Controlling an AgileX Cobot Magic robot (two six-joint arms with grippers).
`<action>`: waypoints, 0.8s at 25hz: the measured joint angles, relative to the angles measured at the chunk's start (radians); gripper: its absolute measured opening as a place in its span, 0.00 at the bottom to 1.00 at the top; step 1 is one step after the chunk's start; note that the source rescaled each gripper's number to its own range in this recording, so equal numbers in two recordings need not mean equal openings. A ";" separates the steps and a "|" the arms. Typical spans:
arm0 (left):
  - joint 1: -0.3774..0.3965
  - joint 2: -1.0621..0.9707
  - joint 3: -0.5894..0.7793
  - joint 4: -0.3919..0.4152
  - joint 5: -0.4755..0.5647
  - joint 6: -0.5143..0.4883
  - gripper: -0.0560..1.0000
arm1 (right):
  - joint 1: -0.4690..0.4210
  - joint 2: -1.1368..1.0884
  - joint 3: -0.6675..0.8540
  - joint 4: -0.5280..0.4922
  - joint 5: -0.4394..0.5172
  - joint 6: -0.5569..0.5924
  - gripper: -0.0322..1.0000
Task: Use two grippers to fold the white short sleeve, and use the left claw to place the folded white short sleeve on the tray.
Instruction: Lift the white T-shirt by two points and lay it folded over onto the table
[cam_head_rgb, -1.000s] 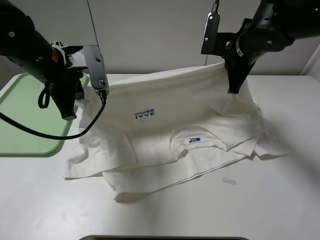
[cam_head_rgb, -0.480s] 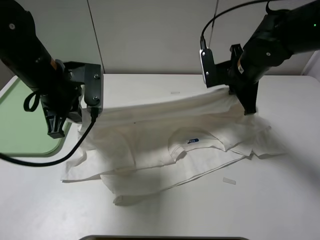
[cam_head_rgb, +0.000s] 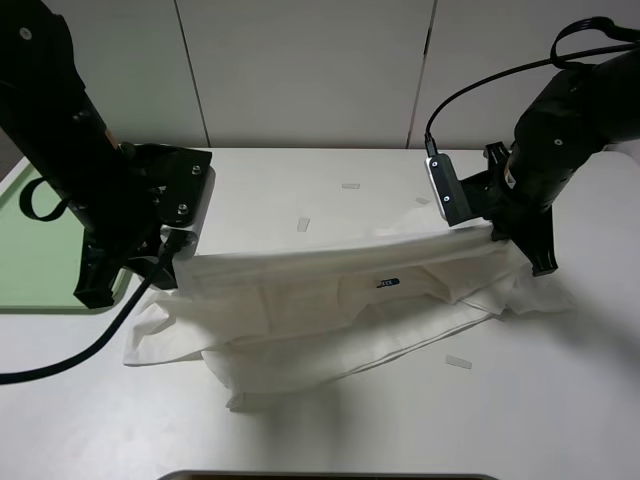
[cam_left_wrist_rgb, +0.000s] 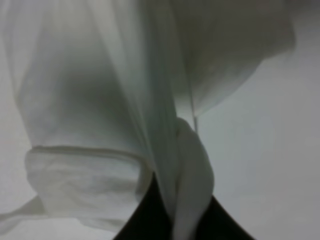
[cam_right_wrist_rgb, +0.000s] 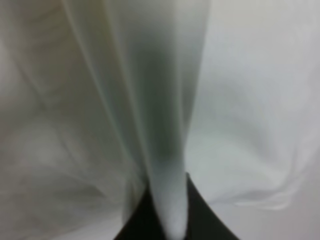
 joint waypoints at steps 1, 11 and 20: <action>0.000 0.001 0.000 -0.003 0.007 0.001 0.05 | -0.001 0.000 0.002 0.003 0.003 -0.001 0.03; 0.000 0.035 0.000 -0.080 0.067 0.002 0.06 | -0.011 0.000 0.010 0.115 0.121 -0.004 0.03; 0.009 0.035 0.008 0.010 0.240 -0.029 0.57 | -0.038 0.000 0.012 0.225 0.287 -0.002 0.79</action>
